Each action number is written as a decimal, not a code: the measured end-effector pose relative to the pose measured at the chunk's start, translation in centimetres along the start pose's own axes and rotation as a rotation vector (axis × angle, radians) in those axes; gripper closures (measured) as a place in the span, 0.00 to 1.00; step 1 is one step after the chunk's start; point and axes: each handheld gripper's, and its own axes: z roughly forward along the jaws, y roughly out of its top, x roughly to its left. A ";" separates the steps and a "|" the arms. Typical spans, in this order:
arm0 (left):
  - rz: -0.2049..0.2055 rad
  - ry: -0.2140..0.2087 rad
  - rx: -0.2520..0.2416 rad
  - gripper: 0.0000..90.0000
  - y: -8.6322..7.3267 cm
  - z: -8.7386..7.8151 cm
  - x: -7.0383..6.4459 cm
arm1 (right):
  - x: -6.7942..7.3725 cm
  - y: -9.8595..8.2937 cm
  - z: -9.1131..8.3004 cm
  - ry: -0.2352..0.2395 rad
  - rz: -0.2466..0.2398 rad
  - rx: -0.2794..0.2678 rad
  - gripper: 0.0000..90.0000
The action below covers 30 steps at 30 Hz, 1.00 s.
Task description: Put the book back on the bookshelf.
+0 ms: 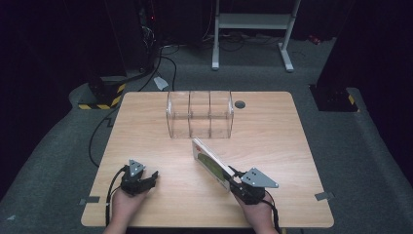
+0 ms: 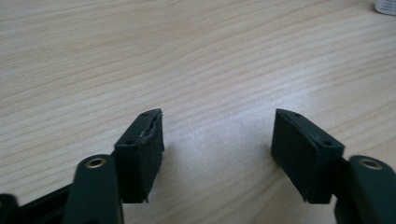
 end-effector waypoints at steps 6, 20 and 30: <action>-0.013 0.006 0.004 0.34 0.7 0.9 0.2 | -0.3 -0.3 -1.2 -0.035 0.003 0.005 0.82; -0.053 -0.011 0.032 0.21 1.4 1.8 0.8 | -1.2 -1.0 -3.2 -0.148 0.025 0.007 0.82; -0.056 -0.007 0.035 0.21 1.3 1.7 0.7 | -1.4 -0.9 -3.1 -0.199 0.067 0.004 0.79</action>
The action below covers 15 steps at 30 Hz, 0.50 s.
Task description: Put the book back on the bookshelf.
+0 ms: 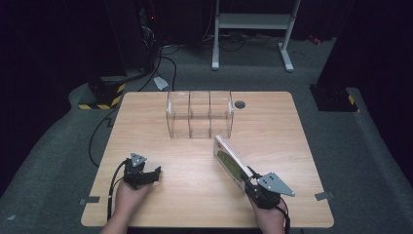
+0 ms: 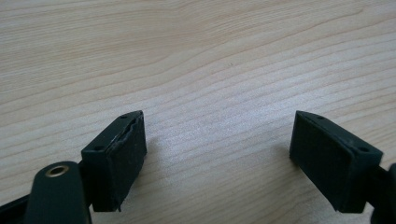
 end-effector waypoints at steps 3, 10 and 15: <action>-0.002 0.000 -0.005 0.21 0.0 0.0 0.0 | 0.1 0.2 0.2 -0.019 -0.012 0.002 0.75; -0.006 0.000 -0.005 0.21 -0.1 -0.1 0.0 | 0.9 0.5 0.7 -0.037 -0.020 0.014 0.67; -0.005 -0.001 -0.003 0.21 -0.1 -0.1 0.0 | 1.0 0.4 1.1 -0.049 0.012 0.006 0.61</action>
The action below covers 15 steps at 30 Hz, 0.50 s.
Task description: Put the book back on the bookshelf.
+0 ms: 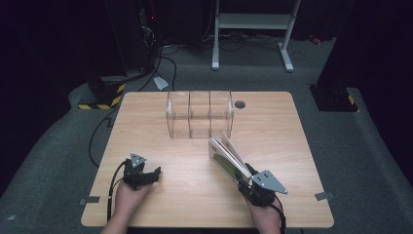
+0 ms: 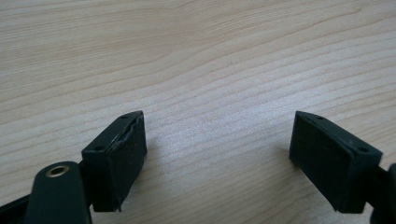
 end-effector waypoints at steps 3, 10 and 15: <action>0.000 0.000 0.000 0.21 0.0 0.0 0.0 | 0.0 -0.3 0.1 0.004 -0.021 -0.033 0.62; 0.002 -0.001 0.000 0.21 0.0 0.0 0.0 | -0.1 0.0 0.6 0.006 0.013 0.008 0.62; 0.001 -0.001 0.000 0.21 0.0 0.0 0.0 | 0.0 0.2 0.6 0.008 0.027 0.019 0.72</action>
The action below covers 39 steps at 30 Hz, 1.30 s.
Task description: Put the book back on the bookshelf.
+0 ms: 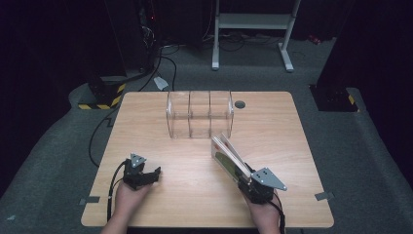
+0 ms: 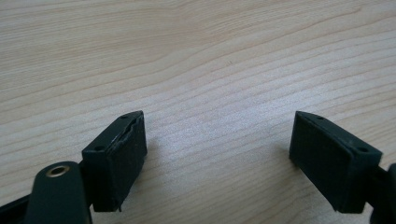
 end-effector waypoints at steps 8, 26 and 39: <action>0.001 -0.001 0.000 0.21 0.0 0.0 0.0 | -0.3 0.2 0.2 0.014 -0.006 0.015 0.81; 0.023 -0.027 -0.008 0.24 0.1 0.1 0.1 | 0.8 1.1 0.8 -0.021 -0.065 0.083 0.83; 0.021 -0.023 -0.009 0.24 0.1 0.1 0.0 | 0.4 1.4 0.4 -0.026 -0.020 0.078 0.84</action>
